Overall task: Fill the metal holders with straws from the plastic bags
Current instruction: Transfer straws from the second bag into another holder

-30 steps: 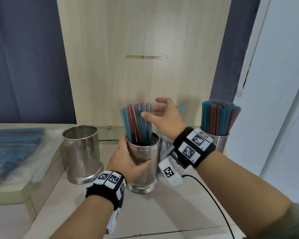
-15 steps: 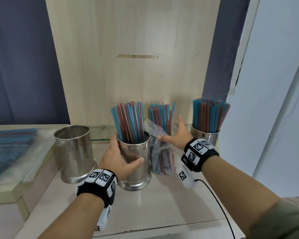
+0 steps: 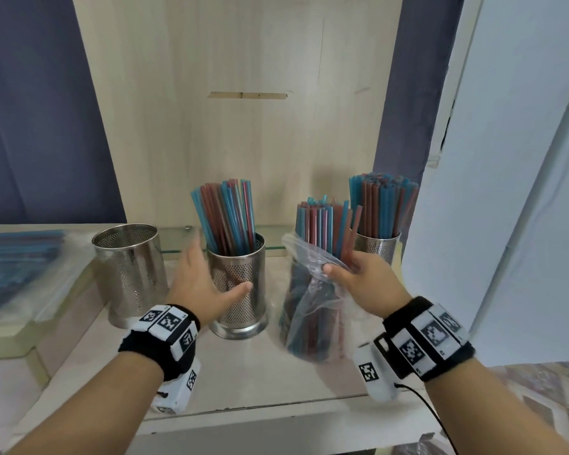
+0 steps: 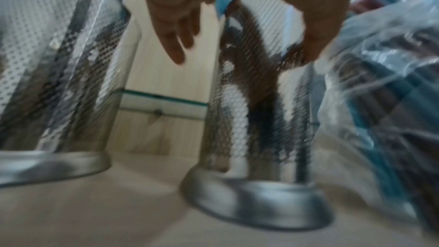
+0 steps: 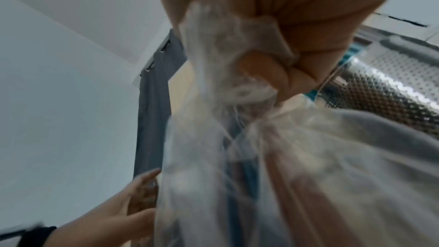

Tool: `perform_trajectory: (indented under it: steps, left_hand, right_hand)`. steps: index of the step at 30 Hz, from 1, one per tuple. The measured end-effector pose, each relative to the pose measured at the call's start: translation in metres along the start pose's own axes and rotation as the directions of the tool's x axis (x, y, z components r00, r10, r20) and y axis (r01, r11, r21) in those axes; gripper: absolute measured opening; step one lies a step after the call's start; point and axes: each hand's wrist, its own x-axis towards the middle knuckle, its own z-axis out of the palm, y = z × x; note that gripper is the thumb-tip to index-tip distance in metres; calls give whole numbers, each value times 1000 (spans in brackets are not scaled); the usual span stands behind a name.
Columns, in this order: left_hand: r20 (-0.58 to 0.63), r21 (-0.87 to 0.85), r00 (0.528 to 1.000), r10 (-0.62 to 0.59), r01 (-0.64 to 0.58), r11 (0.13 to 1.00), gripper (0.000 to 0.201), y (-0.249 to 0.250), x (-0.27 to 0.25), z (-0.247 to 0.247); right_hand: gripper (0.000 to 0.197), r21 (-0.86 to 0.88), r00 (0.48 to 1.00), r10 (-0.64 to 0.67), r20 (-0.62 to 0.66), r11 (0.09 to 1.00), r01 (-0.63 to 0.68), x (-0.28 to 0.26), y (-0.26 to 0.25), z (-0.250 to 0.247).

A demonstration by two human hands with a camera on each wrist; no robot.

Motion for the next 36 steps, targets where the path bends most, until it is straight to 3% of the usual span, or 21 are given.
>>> perform_trajectory:
  steps: [1,3,4,6,7,9,11,13,15,17,19,20,21,23,25,26,28,29,31,33,36]
  left_hand:
    - [-109,66,994,15,-7,998,119,8,-8,-3]
    - [-343,130,924,171,-133,982,99,29,-29,-7]
    - [-368,88,901,231,-214,973,86,41,-40,-7]
    - [-216,-152,949,229,-265,952,68,62,-59,-4]
    - [-89,-263,977,194,-211,941,67,68,-65,-1]
    - [81,-397,991,104,-64,916,88,69,-67,5]
    - [171,-479,982,78,14,878,107,64,-71,4]
    - [197,-527,974,115,7,850,110,62,-77,-2]
    - [173,-547,978,114,-1,837,110,58,-84,-9]
    - [111,-528,992,63,5,849,104,51,-86,-19]
    - [45,-455,999,10,11,890,85,44,-85,-31]
    - [12,-409,1000,-4,9,912,77,39,-85,-38]
    - [-19,-368,1000,-15,7,930,71,35,-85,-45]
    - [-73,-319,996,-49,23,948,73,24,-85,-58]
    - [-126,-299,987,-97,56,953,79,13,-85,-67]
    - [-152,-291,981,-122,73,954,81,7,-85,-70]
    - [-193,-282,969,-157,99,954,84,-2,-84,-75]
    - [-212,-280,963,-169,106,954,84,-4,-84,-76]
    - [-258,-290,950,-177,99,952,89,-5,-81,-77]
    - [-287,-326,942,-172,73,943,96,-7,-76,-73]
    - [-335,-353,930,-152,26,935,98,-9,-65,-64]
  right_hand:
    - [14,21,1000,-11,-14,1000,11,-10,0,-3]
    - [15,74,996,-23,-81,997,29,-28,-4,-4]
    - [19,106,992,-19,-121,994,32,-34,-6,-1]
    - [29,179,990,10,-140,984,15,-41,-11,9]
    - [27,264,995,21,-101,965,6,-43,-13,16]
    - [14,489,999,25,39,871,-41,-46,-21,29]
    - [12,640,987,11,163,760,-114,-48,-32,38]
    - [15,653,971,-19,237,744,-145,-51,-45,45]
    - [11,601,943,-70,324,785,-148,-52,-59,52]
    - [19,617,875,-120,470,754,-228,-50,-70,55]
    - [27,667,787,-203,583,672,-321,-43,-80,54]
    - [27,674,787,-215,578,670,-312,-38,-83,51]
    - [31,670,831,-189,523,694,-263,-31,-87,48]
    - [30,604,963,-96,253,793,-80,-11,-87,47]
    - [15,386,996,-74,-51,918,88,11,-82,53]
    - [17,257,995,-79,-63,962,93,21,-78,60]
    - [73,41,994,-35,99,999,31,36,-70,77]
    - [101,-1,988,-17,155,1000,18,41,-67,86]
    - [129,41,983,-35,179,999,28,48,-65,100]
    - [130,123,984,-71,165,991,51,52,-63,111]
    - [112,169,987,-99,125,983,77,50,-64,118]
